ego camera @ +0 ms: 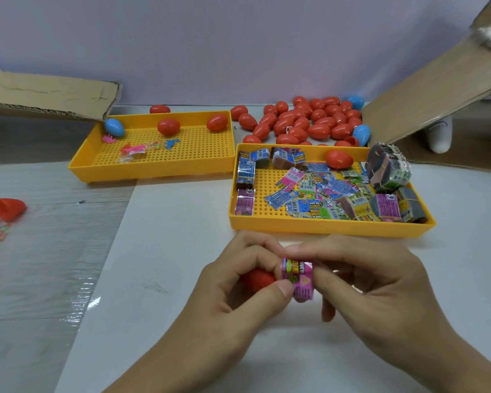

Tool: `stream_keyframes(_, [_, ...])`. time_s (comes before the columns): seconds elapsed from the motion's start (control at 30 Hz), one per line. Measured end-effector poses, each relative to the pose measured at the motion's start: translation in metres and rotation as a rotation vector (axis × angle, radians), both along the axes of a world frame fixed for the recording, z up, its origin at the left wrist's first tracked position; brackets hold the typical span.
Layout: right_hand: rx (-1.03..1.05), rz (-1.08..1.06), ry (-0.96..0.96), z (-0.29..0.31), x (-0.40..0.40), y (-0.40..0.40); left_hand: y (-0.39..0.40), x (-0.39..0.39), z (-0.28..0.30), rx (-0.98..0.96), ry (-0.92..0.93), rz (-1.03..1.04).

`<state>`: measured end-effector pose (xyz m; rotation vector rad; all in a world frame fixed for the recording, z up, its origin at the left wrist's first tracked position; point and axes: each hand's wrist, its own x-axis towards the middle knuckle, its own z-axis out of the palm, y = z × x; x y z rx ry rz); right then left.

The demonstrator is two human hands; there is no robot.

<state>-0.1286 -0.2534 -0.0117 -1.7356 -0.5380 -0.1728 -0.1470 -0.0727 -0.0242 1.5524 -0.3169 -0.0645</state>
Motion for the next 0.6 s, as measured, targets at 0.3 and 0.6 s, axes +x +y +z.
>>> stream_keyframes(0.3, [-0.030,-0.063,-0.050,0.0015,0.0027,-0.0038,-0.0011,0.0007,-0.0015,-0.074,-0.021,0.120])
stream_keyframes(0.6, [-0.127,-0.066,-0.106,0.0041,0.0031,-0.0045,-0.0020,0.0004,0.0002,-0.052,-0.096,0.102])
